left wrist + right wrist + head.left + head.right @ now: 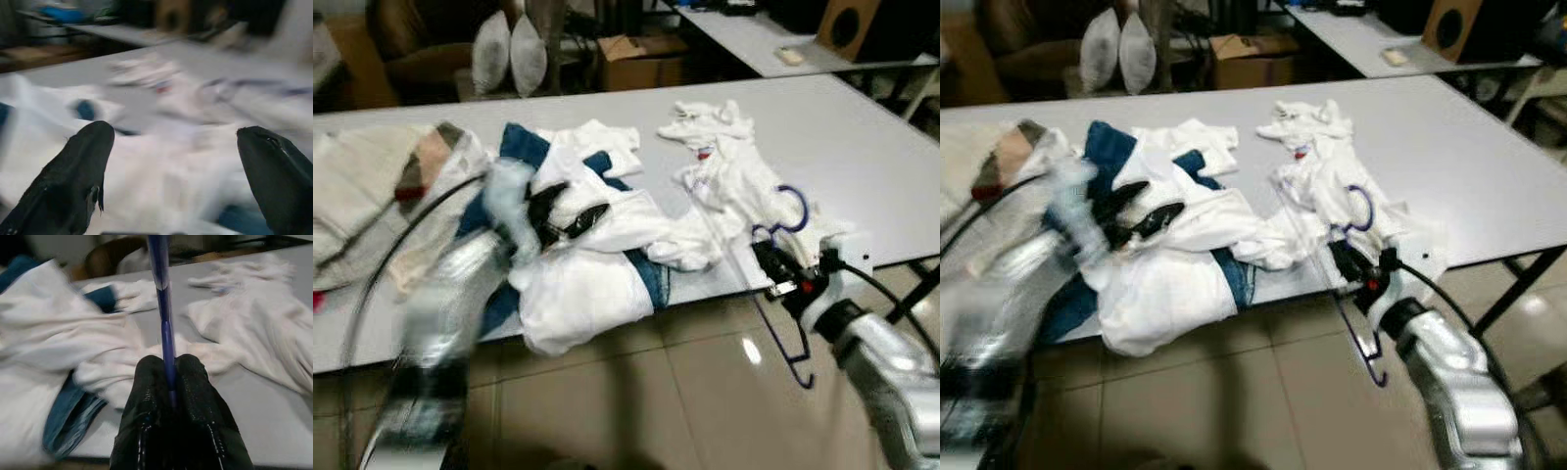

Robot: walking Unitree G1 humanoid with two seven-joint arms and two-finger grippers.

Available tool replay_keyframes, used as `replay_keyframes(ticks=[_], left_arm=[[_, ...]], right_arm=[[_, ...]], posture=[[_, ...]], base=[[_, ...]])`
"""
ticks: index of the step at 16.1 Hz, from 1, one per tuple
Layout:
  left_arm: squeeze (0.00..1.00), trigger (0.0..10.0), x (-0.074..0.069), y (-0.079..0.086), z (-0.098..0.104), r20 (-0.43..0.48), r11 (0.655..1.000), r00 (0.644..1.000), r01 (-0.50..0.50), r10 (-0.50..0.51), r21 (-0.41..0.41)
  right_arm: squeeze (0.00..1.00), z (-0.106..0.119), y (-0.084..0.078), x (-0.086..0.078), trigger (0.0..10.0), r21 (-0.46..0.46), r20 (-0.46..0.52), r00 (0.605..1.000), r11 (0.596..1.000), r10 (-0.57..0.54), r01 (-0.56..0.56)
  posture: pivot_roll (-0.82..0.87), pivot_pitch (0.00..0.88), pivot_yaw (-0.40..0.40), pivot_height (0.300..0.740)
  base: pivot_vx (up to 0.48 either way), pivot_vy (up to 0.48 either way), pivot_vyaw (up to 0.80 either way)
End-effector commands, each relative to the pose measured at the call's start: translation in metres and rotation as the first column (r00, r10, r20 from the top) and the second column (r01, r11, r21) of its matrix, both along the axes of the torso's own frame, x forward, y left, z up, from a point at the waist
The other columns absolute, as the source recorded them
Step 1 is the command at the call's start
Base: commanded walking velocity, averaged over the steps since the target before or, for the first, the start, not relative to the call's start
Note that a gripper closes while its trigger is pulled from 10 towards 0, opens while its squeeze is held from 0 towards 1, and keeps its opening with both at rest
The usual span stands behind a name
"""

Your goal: Hang hanger

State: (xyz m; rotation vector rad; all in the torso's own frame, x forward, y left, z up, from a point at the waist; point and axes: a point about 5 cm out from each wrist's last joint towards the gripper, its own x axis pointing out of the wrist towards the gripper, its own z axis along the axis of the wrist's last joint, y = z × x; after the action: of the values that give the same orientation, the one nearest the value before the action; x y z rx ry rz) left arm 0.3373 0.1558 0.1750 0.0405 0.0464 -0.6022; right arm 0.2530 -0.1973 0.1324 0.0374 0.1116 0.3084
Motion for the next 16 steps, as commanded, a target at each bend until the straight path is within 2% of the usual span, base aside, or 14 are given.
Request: replay_keyframes(ticks=[1,2,3,4,5,6,7,8,9,10,11,12,13,16], left_arm=[[0.0,10.0,0.004,-0.013,-0.009,0.009,0.997,1.0,-0.014,0.013,0.079],[0.0,10.0,0.006,-0.02,-0.008,0.014,0.998,1.0,-0.001,0.0,0.057],[0.0,10.0,0.011,-0.036,-0.008,0.016,0.997,0.998,0.053,-0.054,0.048],[0.0,10.0,0.012,-0.042,-0.008,0.017,0.996,0.997,0.069,-0.07,0.057],[0.0,10.0,0.016,-0.054,-0.014,0.013,0.988,0.995,0.096,-0.098,0.12],[0.0,10.0,0.019,-0.057,-0.017,0.005,0.985,0.995,0.098,-0.1,0.144],[0.0,10.0,0.027,-0.057,-0.03,-0.015,0.971,0.998,0.062,-0.06,0.231],[0.0,10.0,0.028,-0.056,-0.032,-0.025,0.969,0.999,0.05,-0.046,0.244],[0.0,4.5,0.031,-0.051,-0.042,-0.04,0.952,0.999,0.005,0.007,0.305],[0.0,2.4,0.032,-0.047,-0.052,-0.059,0.937,0.998,-0.012,0.035,0.349],[0.0,1.9,0.031,-0.045,-0.06,-0.09,0.932,0.995,-0.008,0.043,0.361],[0.0,1.5,0.031,-0.045,-0.063,-0.101,0.933,0.994,-0.01,0.05,0.36],[0.0,0.0,0.031,-0.045,-0.068,-0.12,0.932,0.991,-0.009,0.056,0.361],[0.0,0.0,0.032,-0.045,-0.07,-0.136,0.945,0.988,-0.029,0.078,0.326]], right_arm=[[0.0,-0.001,-0.01,-0.002,10.0,-0.021,0.01,0.995,0.995,-0.099,0.1],[0.0,-0.001,-0.011,-0.004,10.0,0.001,0.013,0.989,0.989,-0.147,0.147],[0.0,-0.001,-0.009,-0.009,10.0,0.02,0.02,0.98,0.98,-0.198,0.197],[0.0,-0.001,-0.009,-0.011,10.0,0.021,0.023,0.978,0.979,-0.205,0.205],[0.0,-0.007,-0.011,-0.019,10.0,-0.035,0.014,0.978,0.977,-0.209,0.21],[0.0,-0.009,-0.013,-0.022,10.0,-0.048,0.006,0.976,0.975,-0.219,0.219],[0.0,-0.011,-0.02,-0.029,10.0,-0.082,0.003,0.966,0.962,-0.26,0.259],[0.0,-0.011,-0.021,-0.03,10.0,-0.091,0.005,0.964,0.96,-0.265,0.264],[0.0,-0.009,-0.026,-0.033,10.0,-0.1,0.006,0.958,0.953,-0.288,0.287],[0.0,-0.008,-0.029,-0.034,10.0,-0.126,0.011,0.952,0.944,-0.307,0.306],[0.0,-0.007,-0.028,-0.035,10.0,-0.179,0.02,0.957,0.94,-0.29,0.289],[0.0,-0.007,-0.028,-0.035,10.0,-0.193,0.023,0.959,0.94,-0.283,0.282],[0.0,-0.005,-0.027,-0.035,10.0,-0.186,0.022,0.96,0.942,-0.28,0.279],[0.0,-0.002,-0.029,-0.034,10.0,-0.202,0.023,0.962,0.941,-0.271,0.27]], posture=[[-0.14,0.0,0.065,0.74],[-0.15,0.0,0.073,0.74],[-0.18,0.0,0.098,0.74],[-0.18,0.0,0.101,0.74],[-0.2,0.0,0.112,0.74],[-0.2,0.0,0.114,0.74],[-0.22,0.0,0.123,0.74],[-0.22,0.0,0.123,0.74],[-0.24,0.0,0.121,0.74],[-0.25,0.002,0.119,0.74],[-0.26,0.007,0.115,0.74],[-0.26,0.008,0.112,0.74],[-0.27,0.009,0.105,0.74],[-0.27,0.011,0.084,0.74]], base=[[0.0,0.0,0.0],[0.0,0.0,0.0],[0.0,0.0,0.0],[0.0,0.0,0.0],[0.0,0.0,0.0],[0.0,0.0,0.0],[0.0,0.0,0.0],[0.0,0.0,0.0],[0.0,0.0,0.0],[0.0,0.0,0.0],[0.0,0.0,0.0],[0.0,0.0,0.0],[0.0,0.0,0.0],[0.0,0.0,0.0]])
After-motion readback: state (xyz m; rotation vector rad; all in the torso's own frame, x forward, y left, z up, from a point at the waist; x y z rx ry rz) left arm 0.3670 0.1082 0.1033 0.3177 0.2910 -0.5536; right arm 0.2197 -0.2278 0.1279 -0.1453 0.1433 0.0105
